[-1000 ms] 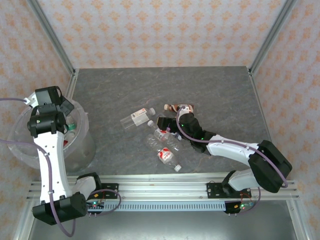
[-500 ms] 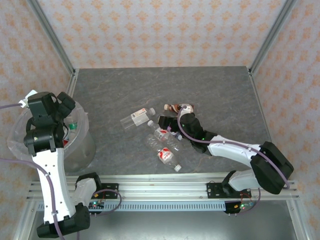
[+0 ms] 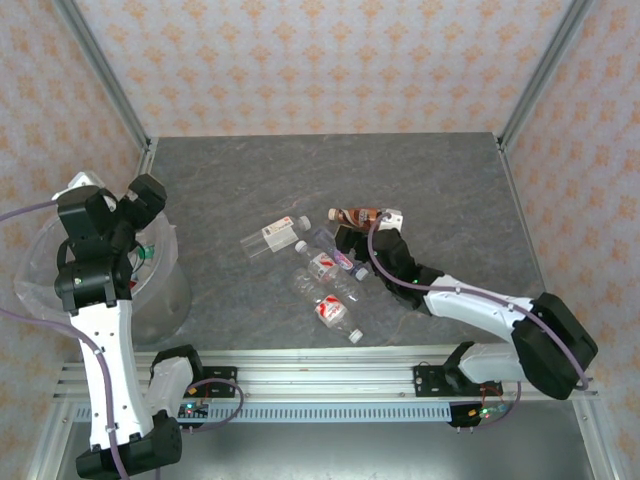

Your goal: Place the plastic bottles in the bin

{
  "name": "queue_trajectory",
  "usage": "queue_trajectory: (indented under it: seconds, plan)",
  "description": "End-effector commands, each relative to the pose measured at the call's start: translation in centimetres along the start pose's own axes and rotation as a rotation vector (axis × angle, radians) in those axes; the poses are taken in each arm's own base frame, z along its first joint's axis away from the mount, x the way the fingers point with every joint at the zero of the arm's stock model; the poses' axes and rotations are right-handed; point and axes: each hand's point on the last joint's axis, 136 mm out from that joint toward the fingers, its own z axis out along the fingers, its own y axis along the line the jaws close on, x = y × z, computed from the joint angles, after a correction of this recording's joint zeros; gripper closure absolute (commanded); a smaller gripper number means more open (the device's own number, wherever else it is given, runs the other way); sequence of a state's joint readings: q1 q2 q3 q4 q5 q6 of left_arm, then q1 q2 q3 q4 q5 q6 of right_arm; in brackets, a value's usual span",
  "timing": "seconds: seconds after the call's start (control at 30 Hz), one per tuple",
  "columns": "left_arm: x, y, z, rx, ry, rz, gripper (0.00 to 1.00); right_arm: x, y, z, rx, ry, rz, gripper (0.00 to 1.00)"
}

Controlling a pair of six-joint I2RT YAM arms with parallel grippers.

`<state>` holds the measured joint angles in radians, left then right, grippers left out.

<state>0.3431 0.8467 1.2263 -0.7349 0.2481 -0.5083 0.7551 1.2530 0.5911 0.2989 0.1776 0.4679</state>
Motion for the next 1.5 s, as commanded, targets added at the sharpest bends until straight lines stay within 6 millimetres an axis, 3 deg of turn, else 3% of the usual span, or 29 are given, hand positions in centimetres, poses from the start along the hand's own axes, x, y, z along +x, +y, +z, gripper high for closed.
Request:
queue_trajectory:
  seconds: [0.0, 0.2, 0.53, 0.57, 0.7, 1.07, 1.3, 1.47]
  plan:
    - [-1.1, -2.3, -0.9, 0.128, -0.046, -0.024, 0.0, -0.5, -1.5, -0.7, 0.052, -0.031, 0.01, 0.01]
    - [-1.0, -4.9, -1.9, 0.275, -0.031, -0.033, 0.0, 0.9, -1.3, -1.1, 0.021, 0.051, -0.123, 0.01]
    - [0.1, -8.2, -3.0, 0.447, 0.039, -0.039, 0.0, 0.2, -2.3, -1.7, 0.054, 0.2, -0.39, 0.01]
    - [0.4, -8.4, -3.0, 0.456, 0.048, -0.035, 0.0, 0.6, -2.9, -1.2, 0.062, 0.241, -0.409, 0.01]
    - [1.4, -9.6, -3.2, 0.492, 0.077, -0.011, 0.0, -1.0, -5.0, 0.0, 0.1, 0.28, -0.403, 0.01]
    - [4.2, -12.7, -2.6, 0.581, 0.162, 0.032, 0.0, -3.0, -7.3, 2.9, -0.06, 0.41, -0.562, 0.01]
    - [5.9, -14.2, -2.5, 0.621, 0.21, 0.073, 0.0, -1.8, -8.2, 3.8, -0.174, 0.6, -0.718, 0.01]
    - [7.3, -14.8, -2.0, 0.621, 0.247, 0.112, 0.0, -2.1, -9.5, 5.8, -0.189, 0.633, -0.855, 0.01]
